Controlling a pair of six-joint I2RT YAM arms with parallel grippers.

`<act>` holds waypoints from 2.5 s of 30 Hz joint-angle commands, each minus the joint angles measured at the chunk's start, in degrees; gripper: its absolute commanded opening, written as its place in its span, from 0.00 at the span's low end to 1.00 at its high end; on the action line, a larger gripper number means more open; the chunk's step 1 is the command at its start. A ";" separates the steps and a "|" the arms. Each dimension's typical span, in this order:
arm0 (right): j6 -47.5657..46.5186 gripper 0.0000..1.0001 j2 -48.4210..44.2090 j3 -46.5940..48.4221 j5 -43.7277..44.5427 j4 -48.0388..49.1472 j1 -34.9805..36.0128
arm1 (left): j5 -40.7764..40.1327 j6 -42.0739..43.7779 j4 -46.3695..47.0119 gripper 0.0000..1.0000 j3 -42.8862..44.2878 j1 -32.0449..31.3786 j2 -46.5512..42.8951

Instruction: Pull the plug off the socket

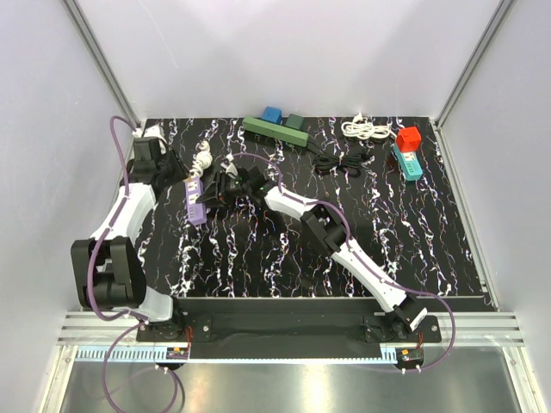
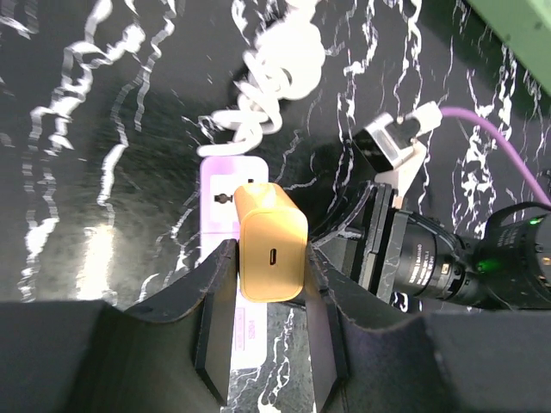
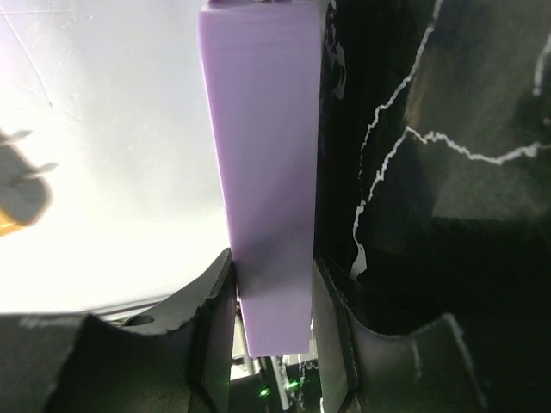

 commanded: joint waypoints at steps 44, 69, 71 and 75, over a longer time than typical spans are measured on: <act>-30.14 1.00 -77.75 -84.56 45.58 -28.63 -5.97 | 9.46 -26.94 20.43 0.00 -35.89 -32.32 -30.70; -31.37 1.00 -86.20 -88.08 40.30 -29.51 -6.24 | 9.12 -32.83 42.87 0.00 -54.10 -50.09 -24.63; -31.20 1.00 -86.37 -88.08 38.99 -29.68 -6.33 | 8.07 -32.13 41.29 0.00 -54.28 -50.09 -25.24; -30.58 1.00 -89.08 -89.65 39.06 -29.60 -6.24 | 5.87 -30.82 36.21 0.04 -53.67 -50.09 -26.91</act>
